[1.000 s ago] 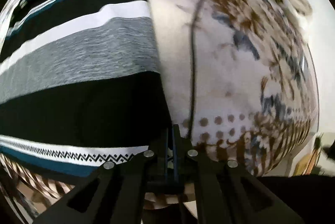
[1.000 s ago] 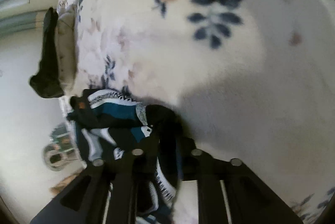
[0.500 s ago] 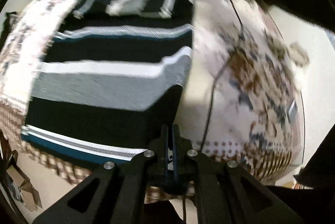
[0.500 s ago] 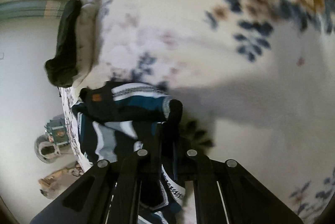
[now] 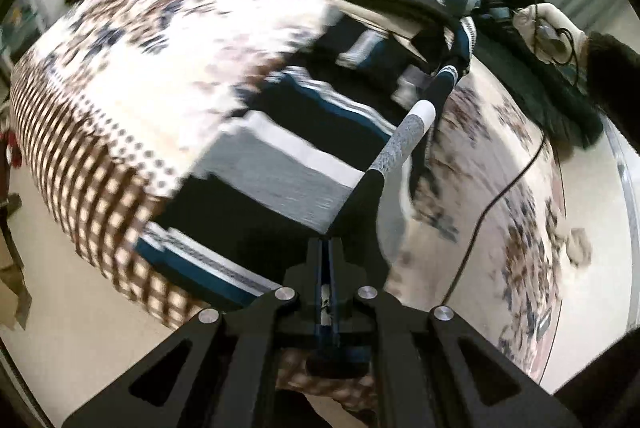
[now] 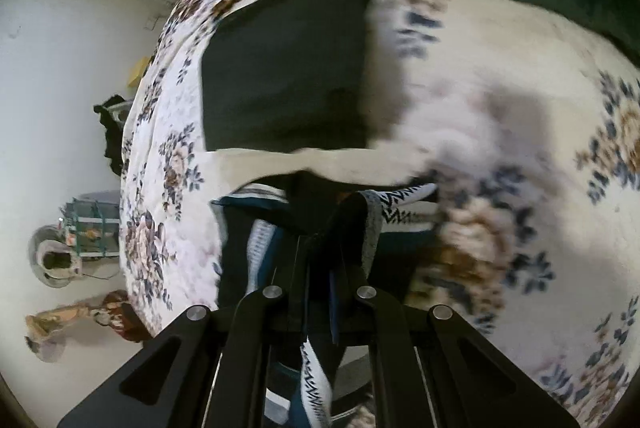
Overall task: Fold small clothes
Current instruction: 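Grasp the sweater hem with the left tool and lift it toward the collar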
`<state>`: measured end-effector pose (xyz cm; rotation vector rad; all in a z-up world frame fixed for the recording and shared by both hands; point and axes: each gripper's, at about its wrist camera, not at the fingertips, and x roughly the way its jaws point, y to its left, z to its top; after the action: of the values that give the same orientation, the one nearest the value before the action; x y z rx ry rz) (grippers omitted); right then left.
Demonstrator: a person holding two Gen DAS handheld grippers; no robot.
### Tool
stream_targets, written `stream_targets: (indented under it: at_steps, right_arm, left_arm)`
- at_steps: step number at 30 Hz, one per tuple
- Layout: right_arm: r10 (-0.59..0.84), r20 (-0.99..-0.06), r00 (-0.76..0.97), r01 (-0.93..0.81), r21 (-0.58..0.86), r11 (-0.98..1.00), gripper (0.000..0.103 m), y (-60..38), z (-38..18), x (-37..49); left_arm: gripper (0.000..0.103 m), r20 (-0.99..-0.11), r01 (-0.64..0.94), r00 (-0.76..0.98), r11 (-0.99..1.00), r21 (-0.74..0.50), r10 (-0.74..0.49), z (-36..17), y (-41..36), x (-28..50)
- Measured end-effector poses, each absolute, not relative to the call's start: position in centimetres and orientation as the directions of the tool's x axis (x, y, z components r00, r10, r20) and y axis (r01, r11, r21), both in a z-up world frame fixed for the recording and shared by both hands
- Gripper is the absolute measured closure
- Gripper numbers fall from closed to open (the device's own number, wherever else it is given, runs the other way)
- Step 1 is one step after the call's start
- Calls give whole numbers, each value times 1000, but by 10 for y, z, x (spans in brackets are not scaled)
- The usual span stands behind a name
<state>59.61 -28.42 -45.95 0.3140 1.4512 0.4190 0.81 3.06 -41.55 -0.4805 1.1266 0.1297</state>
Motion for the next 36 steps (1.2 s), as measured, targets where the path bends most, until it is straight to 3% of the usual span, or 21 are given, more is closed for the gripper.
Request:
stream_targets:
  at_steps: [8,20,23,24,25,26,27,28,32,36]
  right_arm:
    - [295,-953,66,-109,287,952,96,-124,-492,603]
    - [162,-987,-5,-130,161,978,95,-27,-590,615]
    - [227,-973,-50,-77,230,970,84,-34,-599,613]
    - [277,-959,-68,-53,280,958,74,-39,-599,610]
    - [323,-943,-80,-29,326,945,58,-47,-594,601]
    - [340,-937,-84,-25,343,939,53,-52,-589,593]
    - [359,-929,-89,-34,363,931,49,-59,-583,581]
    - [378,-921,-94,-52,384,922,49,-67,-576,566]
    - [351,-926,-137,-116,367,923,48,-113,-558,470]
    - [286,-920,-269,-129,329,936,48,-165,-583,343]
  left_arm:
    - [102,-883,-430,425,813,-391,-200,-474,139,7]
    - [99,-894,-499,317,746,-442,-318,-555,177,6]
    - [99,-887,-533,276,710,-461,-369,-556,185,1]
    - [94,-888,-539,269,705,-460,-374,-555,187,-2]
    - [81,-887,-540,264,703,-462,-380,-552,190,-5]
    - [73,-887,-544,257,701,-462,-385,-548,193,-9]
    - [57,-885,-546,258,698,-464,-387,-545,195,-12]
    - [52,-881,-546,264,693,-472,-392,-544,197,-13]
    - [52,-872,-510,262,708,-489,-413,-538,192,-9]
    - [52,-887,-462,230,758,-461,-400,-540,174,4]
